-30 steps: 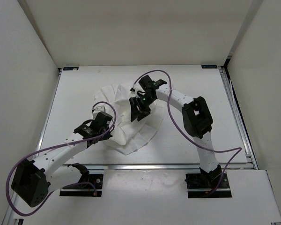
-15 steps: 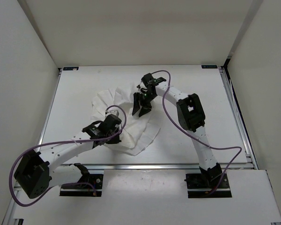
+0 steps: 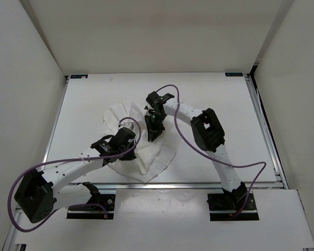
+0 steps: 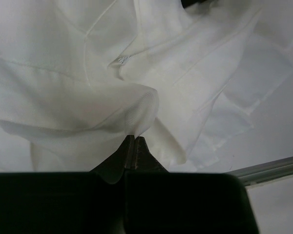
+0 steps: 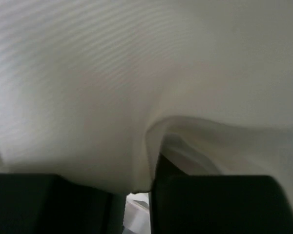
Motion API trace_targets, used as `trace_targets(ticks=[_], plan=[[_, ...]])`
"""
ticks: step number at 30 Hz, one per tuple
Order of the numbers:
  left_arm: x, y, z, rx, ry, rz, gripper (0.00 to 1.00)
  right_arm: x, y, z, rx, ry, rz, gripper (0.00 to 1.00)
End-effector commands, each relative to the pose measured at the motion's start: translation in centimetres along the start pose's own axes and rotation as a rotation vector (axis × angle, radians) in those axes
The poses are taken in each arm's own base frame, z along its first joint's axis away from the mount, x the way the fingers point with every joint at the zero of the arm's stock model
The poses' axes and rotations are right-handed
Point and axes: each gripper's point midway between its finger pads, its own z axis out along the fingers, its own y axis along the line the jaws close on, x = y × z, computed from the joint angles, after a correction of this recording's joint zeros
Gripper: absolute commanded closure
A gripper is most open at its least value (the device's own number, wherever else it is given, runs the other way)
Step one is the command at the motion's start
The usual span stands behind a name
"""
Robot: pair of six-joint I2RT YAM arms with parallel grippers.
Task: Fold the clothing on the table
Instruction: Flatten the skirt out
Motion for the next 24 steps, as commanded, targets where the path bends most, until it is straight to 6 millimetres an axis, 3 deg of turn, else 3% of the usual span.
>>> trace_targets(ticks=[1,2,4,7,10,13,14,16,18,19,21,22,24], plan=[[-0.5,-0.4,-0.7,0.04,-0.028,-0.006,1.0,3.5,-1.7,3.4,0.092,0.122,-0.025,0.81],[-0.4,-0.1,-0.6,0.037,-0.026,-0.01,1.0,3.8,-2.1,3.7,0.105,0.131,-0.028,1.0],[0.0,0.4,-0.7,0.028,-0.022,-0.011,1.0,3.8,-2.8,3.4,0.152,0.115,-0.039,1.0],[-0.2,1.6,-0.8,0.006,-0.034,-0.027,1.0,2.2,-1.2,-0.2,0.151,-0.004,-0.082,1.0],[-0.8,3.0,-0.6,-0.017,-0.052,-0.048,1.0,-0.6,2.2,-7.2,0.08,-0.216,-0.135,1.0],[-2.8,3.6,-0.6,-0.044,-0.095,-0.052,1.0,-2.6,3.2,-13.2,0.011,-0.369,-0.108,1.0],[-3.7,3.3,-0.7,-0.04,-0.111,-0.044,1.0,-2.9,3.3,-14.2,-0.008,-0.391,-0.102,1.0],[-5.1,2.6,-0.8,-0.038,-0.139,-0.036,1.0,-3.3,1.4,-17.0,-0.012,-0.44,-0.042,1.0],[-6.2,1.6,-0.9,-0.02,-0.163,-0.029,1.0,-2.2,-1.4,-17.1,0.022,-0.411,0.016,1.0],[-5.8,1.3,-0.8,-0.013,-0.148,-0.013,1.0,-2.0,-3.1,-18.0,0.046,-0.425,0.051,1.0],[-5.7,1.1,-0.7,-0.013,-0.15,-0.018,1.0,0.5,-6.4,-16.8,0.093,-0.361,0.129,1.0],[-5.5,1.1,-0.6,-0.005,-0.147,-0.024,1.0,1.1,-7.5,-17.8,0.101,-0.38,0.156,1.0],[-4.6,1.7,-0.4,-0.01,-0.134,-0.034,1.0,4.1,-9.9,-16.4,0.104,-0.331,0.227,1.0]])
